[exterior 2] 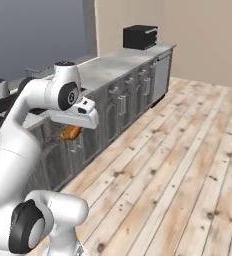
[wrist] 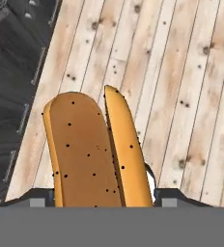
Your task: Move the hot dog bun to the plate on the dining table and place the condiment next to that plate. Then navigate to the fridge and take the sausage and place it on the plate as well.
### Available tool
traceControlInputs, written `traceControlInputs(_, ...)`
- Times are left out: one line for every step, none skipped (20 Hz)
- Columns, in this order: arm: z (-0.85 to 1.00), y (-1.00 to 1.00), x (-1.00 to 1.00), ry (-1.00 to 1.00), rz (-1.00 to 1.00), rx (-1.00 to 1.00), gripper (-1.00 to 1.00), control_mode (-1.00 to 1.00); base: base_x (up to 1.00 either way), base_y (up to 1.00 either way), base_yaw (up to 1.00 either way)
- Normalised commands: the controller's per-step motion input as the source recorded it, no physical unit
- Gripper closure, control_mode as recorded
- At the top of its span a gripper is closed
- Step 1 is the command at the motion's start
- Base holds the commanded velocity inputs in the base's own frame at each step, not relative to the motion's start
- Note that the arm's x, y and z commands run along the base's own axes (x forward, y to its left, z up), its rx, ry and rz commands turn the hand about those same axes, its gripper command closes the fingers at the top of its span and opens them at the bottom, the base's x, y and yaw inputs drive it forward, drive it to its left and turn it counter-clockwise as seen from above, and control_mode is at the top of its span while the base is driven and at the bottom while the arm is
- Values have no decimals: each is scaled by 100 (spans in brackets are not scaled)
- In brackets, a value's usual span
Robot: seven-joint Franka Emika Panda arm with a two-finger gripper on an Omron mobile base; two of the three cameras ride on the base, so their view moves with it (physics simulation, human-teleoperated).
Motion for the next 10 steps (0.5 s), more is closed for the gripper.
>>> traceControlInputs(0, 0, 0, 0, 0, 0, 100, 100, -9, -44, -80)
traceControlInputs(0, 0, 0, 0, 0, 0, 100, 100, -14, -40, -80)
traceControlInputs(0, 0, 0, 0, 0, 0, 100, 100, -14, -36, -80)
traceControlInputs(0, 0, 0, 0, 0, 0, 100, 100, -15, -34, -80)
traceControlInputs(0, 0, 0, 0, 0, 0, 100, 100, -16, -31, -79)
traceControlInputs(0, 0, 0, 0, 0, 0, 100, 100, -19, -31, -79)
traceControlInputs(0, 0, 0, 0, 0, 0, 100, 100, -25, -34, -78)
traceControlInputs(0, 0, 0, 0, 0, 0, 100, 100, -29, -36, -77)
traceControlInputs(0, 0, 0, 0, 0, 0, 100, 100, -31, -39, -77)
traceControlInputs(0, 0, 0, 0, 0, 0, 100, 100, -31, -41, -76)
